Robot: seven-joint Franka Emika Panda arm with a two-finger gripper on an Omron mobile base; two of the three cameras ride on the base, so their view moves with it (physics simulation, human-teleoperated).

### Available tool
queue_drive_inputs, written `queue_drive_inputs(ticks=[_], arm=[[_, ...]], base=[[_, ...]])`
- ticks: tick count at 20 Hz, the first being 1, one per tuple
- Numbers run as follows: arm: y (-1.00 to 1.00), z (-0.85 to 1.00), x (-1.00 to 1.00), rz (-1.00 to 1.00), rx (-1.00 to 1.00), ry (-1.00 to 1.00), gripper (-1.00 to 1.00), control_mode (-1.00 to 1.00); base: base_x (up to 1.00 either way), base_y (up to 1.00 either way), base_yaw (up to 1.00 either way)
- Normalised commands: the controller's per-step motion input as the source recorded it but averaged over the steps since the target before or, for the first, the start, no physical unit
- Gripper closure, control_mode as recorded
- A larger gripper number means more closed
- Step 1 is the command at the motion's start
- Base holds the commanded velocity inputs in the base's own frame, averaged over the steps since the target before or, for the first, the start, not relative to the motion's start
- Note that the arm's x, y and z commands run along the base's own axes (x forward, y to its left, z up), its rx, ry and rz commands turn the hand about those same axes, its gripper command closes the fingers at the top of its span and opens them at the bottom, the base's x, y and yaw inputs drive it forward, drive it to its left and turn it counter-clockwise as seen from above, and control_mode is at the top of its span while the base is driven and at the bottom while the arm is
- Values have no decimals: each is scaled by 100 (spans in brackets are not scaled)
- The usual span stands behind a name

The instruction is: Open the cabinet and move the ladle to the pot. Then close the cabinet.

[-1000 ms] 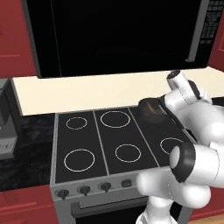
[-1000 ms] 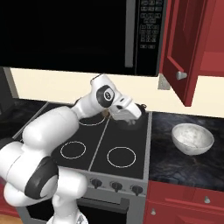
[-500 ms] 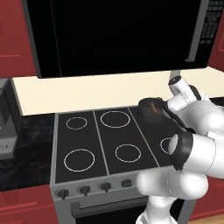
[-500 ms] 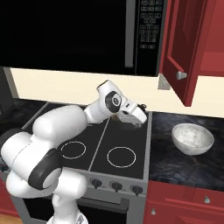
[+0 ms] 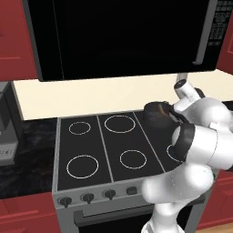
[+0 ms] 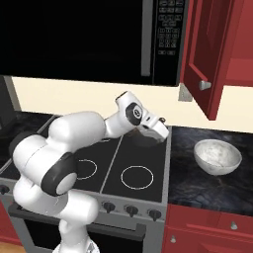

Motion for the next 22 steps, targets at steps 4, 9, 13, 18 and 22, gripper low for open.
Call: queue_drive_inputs(ticks=[4,9,13,18,22], arm=[[-2,-16,33,-7,-3,-2,100,-100],[-9,-28,31,-3,-1,0,100,-100],[-6,-19,47,-2,0,0,100,-100],[-6,-14,51,-2,0,0,100,-100],[-4,-14,37,-3,0,0,100,-100]], base=[[0,0,0],[0,0,0],[0,0,0],[0,0,0],[0,0,0]])
